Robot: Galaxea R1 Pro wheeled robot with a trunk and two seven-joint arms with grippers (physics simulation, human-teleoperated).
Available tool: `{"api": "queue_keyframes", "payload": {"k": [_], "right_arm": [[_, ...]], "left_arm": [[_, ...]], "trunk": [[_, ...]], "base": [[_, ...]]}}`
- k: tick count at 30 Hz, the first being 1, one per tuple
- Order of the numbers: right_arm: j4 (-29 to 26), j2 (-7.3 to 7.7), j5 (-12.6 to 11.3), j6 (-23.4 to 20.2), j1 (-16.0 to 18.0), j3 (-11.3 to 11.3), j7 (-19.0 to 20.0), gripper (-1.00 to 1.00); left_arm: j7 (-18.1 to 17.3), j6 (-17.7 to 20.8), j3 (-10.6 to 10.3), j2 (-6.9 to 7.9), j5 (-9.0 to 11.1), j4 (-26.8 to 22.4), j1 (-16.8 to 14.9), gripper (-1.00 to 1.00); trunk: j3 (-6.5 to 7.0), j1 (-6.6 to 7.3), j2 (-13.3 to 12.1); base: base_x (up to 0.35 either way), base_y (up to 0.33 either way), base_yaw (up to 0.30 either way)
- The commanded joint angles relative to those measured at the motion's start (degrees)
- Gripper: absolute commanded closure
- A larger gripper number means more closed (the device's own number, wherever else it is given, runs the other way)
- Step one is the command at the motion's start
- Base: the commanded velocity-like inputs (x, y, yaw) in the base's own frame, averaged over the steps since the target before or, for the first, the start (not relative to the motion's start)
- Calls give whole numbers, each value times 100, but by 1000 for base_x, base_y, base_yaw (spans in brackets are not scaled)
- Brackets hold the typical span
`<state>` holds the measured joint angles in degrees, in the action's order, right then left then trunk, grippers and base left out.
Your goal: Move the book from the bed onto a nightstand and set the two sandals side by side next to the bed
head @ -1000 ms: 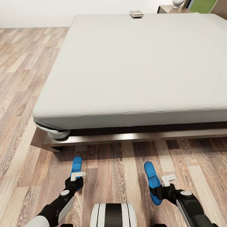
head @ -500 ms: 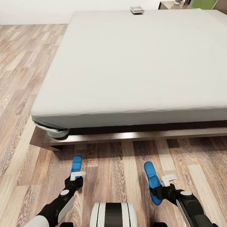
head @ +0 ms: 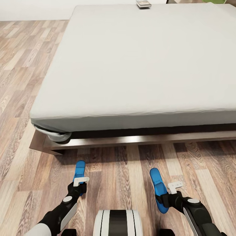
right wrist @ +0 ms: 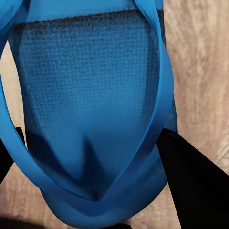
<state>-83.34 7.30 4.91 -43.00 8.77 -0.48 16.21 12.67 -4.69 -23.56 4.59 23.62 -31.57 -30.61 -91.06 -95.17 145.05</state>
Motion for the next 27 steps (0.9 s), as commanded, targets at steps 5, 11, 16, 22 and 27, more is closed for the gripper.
{"api": "queue_keyframes", "payload": {"k": [5,11,16,22,27], "right_arm": [[-7,-2,45,-24,2,-5,40,100],[-7,-2,46,-26,2,-5,40,100],[-7,-2,46,-24,2,-5,40,100],[-7,-2,46,-24,2,-5,40,100],[-7,-2,45,-24,2,-5,36,100]], "left_arm": [[39,-23,-57,7,78,21,3,100],[42,-23,-55,7,76,20,3,100],[46,-23,-59,7,73,19,3,100],[50,-25,-60,7,73,7,3,100],[51,-29,-60,7,73,3,3,100]], "trunk": [[-5,-1,1],[-93,-12,6],[-93,-12,6],[-93,-12,6],[-93,-12,6]], "base": [[0,0,0],[0,0,0],[0,0,0],[0,0,0],[0,0,0]]}}
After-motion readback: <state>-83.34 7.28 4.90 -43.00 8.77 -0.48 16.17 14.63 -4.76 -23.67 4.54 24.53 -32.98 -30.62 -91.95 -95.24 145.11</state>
